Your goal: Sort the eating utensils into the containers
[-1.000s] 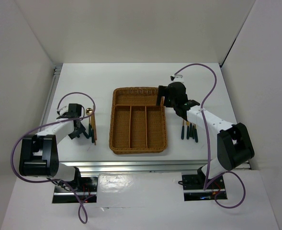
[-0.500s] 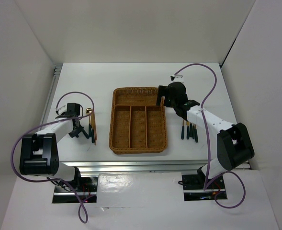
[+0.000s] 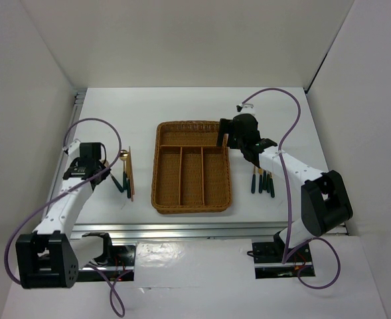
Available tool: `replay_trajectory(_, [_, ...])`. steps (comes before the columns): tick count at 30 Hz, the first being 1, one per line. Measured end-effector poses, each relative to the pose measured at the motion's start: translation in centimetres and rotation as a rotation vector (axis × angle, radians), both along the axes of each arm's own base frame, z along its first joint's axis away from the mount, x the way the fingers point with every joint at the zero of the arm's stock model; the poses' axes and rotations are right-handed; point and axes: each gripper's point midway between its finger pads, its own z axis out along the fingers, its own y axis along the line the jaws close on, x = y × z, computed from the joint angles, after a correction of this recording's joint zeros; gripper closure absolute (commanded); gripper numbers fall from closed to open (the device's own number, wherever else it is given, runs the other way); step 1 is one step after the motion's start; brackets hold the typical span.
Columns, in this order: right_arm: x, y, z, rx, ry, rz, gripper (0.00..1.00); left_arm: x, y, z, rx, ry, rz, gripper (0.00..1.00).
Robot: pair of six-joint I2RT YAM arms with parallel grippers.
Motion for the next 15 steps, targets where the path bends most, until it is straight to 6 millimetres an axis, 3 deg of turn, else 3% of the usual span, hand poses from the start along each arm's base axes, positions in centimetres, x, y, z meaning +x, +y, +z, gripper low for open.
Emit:
replay_trajectory(5, [0.1, -0.2, 0.0, 0.001, 0.001, -0.009, 0.00, 0.7, -2.2, 2.9, -0.046, -0.092, -0.087, 0.86])
replay_trajectory(15, [0.4, -2.2, -0.3, -0.013, 0.013, -0.086, 0.00, 0.1, -13.5, 4.9, -0.165, -0.099, -0.483, 0.82])
